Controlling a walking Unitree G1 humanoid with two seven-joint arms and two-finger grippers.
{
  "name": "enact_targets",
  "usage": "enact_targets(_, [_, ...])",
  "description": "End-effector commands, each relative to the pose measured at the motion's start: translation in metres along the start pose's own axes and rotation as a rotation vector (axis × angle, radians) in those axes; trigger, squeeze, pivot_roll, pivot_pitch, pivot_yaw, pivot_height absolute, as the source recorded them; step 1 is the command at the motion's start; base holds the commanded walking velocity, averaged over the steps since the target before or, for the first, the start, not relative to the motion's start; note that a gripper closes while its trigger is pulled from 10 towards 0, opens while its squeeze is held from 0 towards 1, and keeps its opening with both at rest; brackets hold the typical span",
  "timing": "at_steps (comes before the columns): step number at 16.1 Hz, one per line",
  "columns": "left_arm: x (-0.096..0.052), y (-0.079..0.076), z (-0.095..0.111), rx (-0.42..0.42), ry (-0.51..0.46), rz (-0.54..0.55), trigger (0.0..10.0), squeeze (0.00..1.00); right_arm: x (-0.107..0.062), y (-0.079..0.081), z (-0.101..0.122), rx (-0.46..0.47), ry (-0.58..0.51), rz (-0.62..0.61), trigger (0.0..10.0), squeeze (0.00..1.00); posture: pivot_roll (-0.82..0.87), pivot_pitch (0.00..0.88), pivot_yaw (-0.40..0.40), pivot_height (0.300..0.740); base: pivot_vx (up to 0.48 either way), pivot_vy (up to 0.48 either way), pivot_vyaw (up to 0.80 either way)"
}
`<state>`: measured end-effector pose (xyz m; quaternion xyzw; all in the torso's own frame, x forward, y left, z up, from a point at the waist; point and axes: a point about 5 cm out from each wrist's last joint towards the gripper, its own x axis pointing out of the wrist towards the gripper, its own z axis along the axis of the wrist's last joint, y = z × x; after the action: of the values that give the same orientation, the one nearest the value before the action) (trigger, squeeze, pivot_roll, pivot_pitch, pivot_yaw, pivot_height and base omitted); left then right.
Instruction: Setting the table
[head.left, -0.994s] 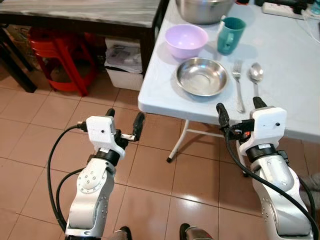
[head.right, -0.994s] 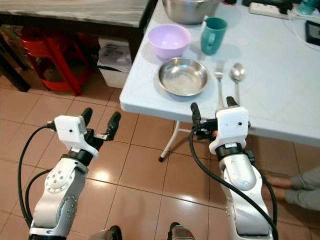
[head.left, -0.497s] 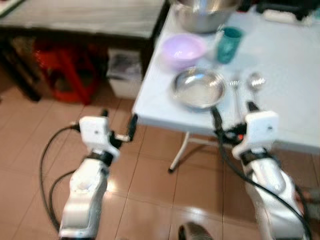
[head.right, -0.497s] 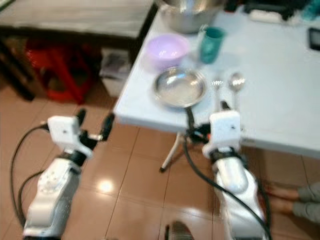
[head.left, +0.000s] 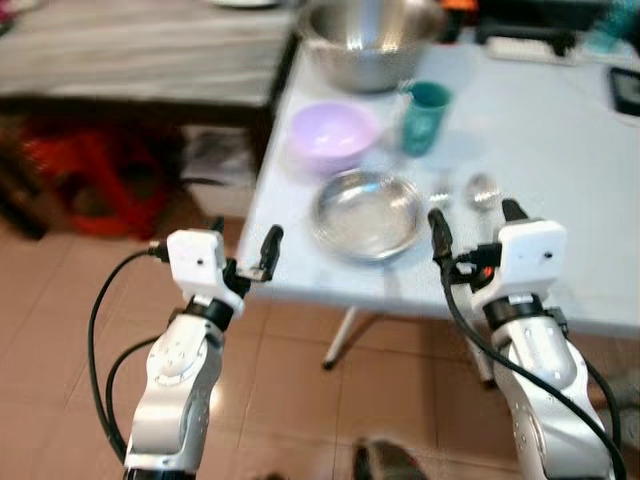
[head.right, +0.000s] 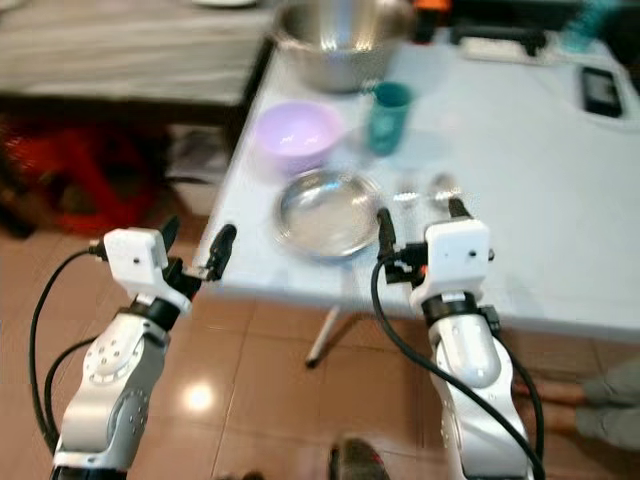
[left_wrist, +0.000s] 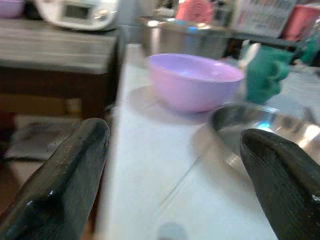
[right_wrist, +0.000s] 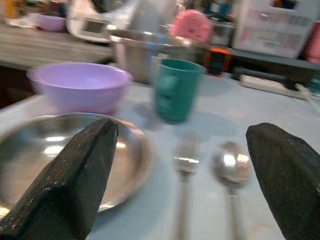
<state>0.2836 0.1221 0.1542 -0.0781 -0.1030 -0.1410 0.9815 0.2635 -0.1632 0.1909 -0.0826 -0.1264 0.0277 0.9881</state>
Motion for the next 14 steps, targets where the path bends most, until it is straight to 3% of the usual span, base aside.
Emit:
enact_targets(1, [-0.002, 0.0, -0.003, 0.005, 0.013, -0.006, 10.0, 0.0, 0.001, -0.001, 0.003, 0.002, -0.013, -0.011, 10.0, 0.0, -0.19, 0.21, 0.021, 0.74, 0.33, 0.0, 0.0])
enact_targets(3, [-0.004, 0.001, -0.005, 0.007, 0.021, -0.002, 10.0, 0.0, 0.001, 0.002, 0.002, -0.007, -0.013, -0.003, 10.0, 0.0, -0.19, 0.208, 0.022, 0.74, 0.33, 0.0, 0.0])
enact_targets(8, [-0.013, 0.014, -0.003, 0.017, 0.02, 0.042, 10.0, 0.0, 0.002, 0.004, -0.001, -0.011, -0.006, -0.001, 10.0, 0.0, -0.19, 0.208, 0.029, 0.74, 0.0, 0.0, 0.0])
enact_targets(11, [-0.032, 0.026, -0.005, 0.103, 0.06, 0.013, 10.0, 0.0, 0.002, 0.006, -0.002, -0.034, 0.004, 0.009, 10.0, 0.0, -0.18, 0.215, 0.028, 0.74, 0.0, 0.0, 0.0])
enact_targets(14, [-0.039, 0.033, -0.005, 0.148, 0.09, -0.025, 10.0, 0.0, 0.004, 0.004, -0.007, -0.021, 0.037, 0.02, 10.0, 0.0, -0.17, 0.216, 0.03, 0.74, 0.0, 0.0, 0.0])
